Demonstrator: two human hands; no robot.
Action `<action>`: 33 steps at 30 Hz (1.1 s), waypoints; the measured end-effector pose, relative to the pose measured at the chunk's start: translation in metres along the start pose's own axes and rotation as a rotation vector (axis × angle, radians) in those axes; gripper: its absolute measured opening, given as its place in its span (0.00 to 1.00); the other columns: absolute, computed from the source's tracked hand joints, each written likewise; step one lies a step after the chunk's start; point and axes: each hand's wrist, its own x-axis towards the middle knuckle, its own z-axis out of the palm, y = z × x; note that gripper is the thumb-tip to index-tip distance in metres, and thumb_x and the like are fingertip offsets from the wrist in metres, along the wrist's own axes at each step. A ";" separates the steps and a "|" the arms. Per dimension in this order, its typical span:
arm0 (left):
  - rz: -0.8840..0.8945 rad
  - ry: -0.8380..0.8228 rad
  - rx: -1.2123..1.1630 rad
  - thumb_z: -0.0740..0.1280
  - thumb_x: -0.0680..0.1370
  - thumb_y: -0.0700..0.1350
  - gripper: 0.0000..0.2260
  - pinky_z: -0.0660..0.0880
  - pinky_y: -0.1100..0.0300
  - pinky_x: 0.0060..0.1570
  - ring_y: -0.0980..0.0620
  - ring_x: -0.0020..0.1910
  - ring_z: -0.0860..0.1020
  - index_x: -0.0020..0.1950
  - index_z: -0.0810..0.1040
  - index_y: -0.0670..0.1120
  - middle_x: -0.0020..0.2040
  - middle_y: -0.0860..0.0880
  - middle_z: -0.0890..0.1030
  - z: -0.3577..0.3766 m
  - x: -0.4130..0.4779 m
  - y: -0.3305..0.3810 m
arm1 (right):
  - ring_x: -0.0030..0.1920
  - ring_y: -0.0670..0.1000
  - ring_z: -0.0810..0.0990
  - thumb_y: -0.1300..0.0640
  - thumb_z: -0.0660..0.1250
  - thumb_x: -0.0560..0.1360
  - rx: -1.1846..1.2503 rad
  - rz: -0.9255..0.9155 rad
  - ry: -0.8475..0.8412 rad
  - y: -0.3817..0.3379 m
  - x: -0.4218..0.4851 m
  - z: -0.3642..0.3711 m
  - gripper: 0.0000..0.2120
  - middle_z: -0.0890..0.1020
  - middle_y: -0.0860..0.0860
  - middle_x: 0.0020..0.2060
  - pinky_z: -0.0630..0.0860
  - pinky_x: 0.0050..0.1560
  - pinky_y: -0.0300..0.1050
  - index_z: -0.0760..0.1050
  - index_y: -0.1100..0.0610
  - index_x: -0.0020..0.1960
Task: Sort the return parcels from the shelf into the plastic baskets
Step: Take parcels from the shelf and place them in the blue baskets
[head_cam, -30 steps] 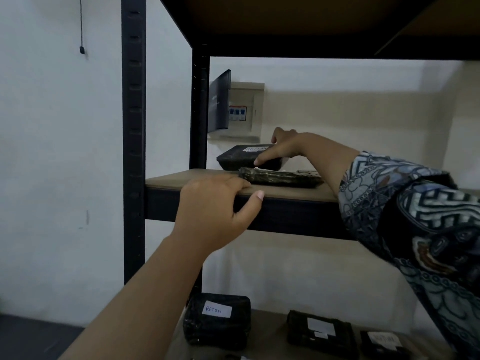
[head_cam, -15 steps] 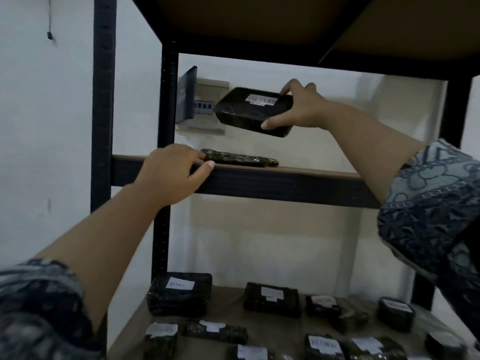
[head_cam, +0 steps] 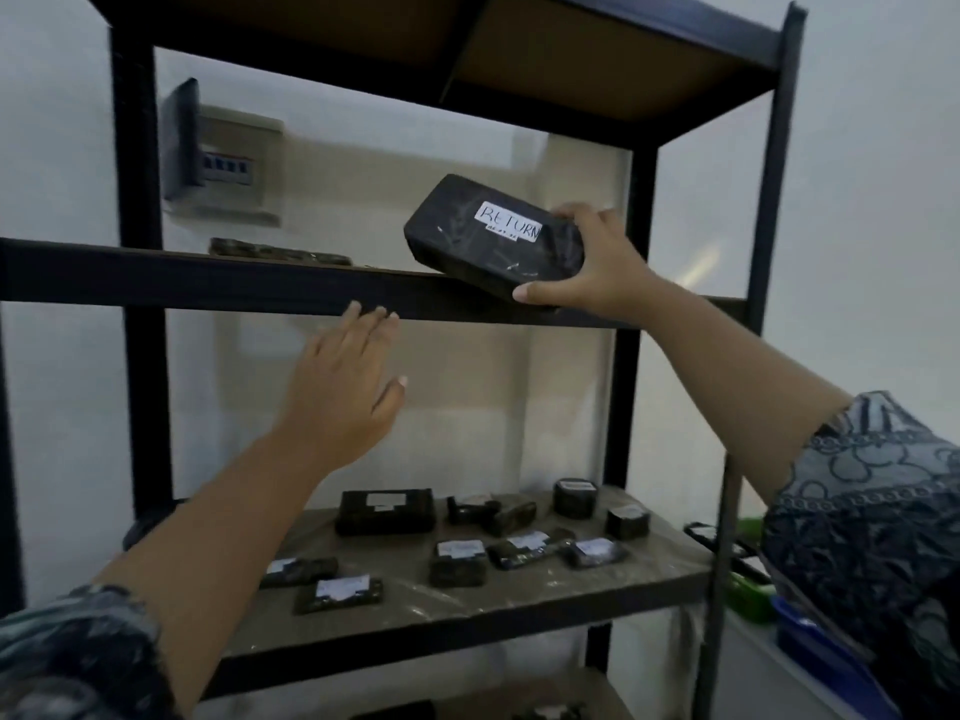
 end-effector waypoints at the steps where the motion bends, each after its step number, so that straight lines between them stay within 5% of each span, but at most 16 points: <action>1: 0.019 -0.022 -0.028 0.49 0.74 0.56 0.32 0.58 0.45 0.70 0.44 0.74 0.57 0.74 0.60 0.41 0.73 0.43 0.63 0.006 -0.003 0.017 | 0.59 0.49 0.67 0.40 0.79 0.59 -0.019 0.002 0.003 0.010 -0.013 -0.007 0.48 0.62 0.53 0.63 0.66 0.63 0.39 0.60 0.51 0.71; 11: 0.090 -0.204 -0.226 0.49 0.75 0.55 0.30 0.49 0.52 0.73 0.50 0.76 0.51 0.76 0.55 0.46 0.76 0.49 0.57 0.077 -0.035 0.195 | 0.59 0.46 0.67 0.41 0.80 0.59 -0.098 0.122 -0.025 0.139 -0.129 -0.083 0.48 0.62 0.51 0.63 0.67 0.64 0.40 0.59 0.47 0.71; 18: 0.074 -0.230 -0.391 0.46 0.73 0.58 0.32 0.55 0.54 0.71 0.51 0.74 0.57 0.74 0.62 0.46 0.74 0.49 0.63 0.131 -0.058 0.323 | 0.58 0.48 0.67 0.43 0.80 0.59 -0.109 0.216 -0.119 0.241 -0.201 -0.138 0.48 0.61 0.52 0.63 0.68 0.64 0.42 0.59 0.49 0.71; 26: 0.035 -0.350 -0.515 0.53 0.76 0.54 0.28 0.53 0.55 0.72 0.52 0.75 0.55 0.75 0.59 0.46 0.75 0.49 0.61 0.184 -0.084 0.455 | 0.56 0.48 0.66 0.42 0.80 0.59 -0.154 0.329 -0.196 0.339 -0.285 -0.176 0.51 0.59 0.52 0.64 0.68 0.60 0.39 0.57 0.52 0.74; 33: 0.106 -0.477 -0.542 0.46 0.73 0.58 0.33 0.53 0.55 0.71 0.50 0.75 0.54 0.75 0.58 0.45 0.75 0.48 0.61 0.237 -0.086 0.520 | 0.60 0.50 0.66 0.38 0.78 0.58 -0.183 0.472 -0.265 0.416 -0.337 -0.183 0.55 0.59 0.52 0.65 0.69 0.63 0.44 0.55 0.54 0.75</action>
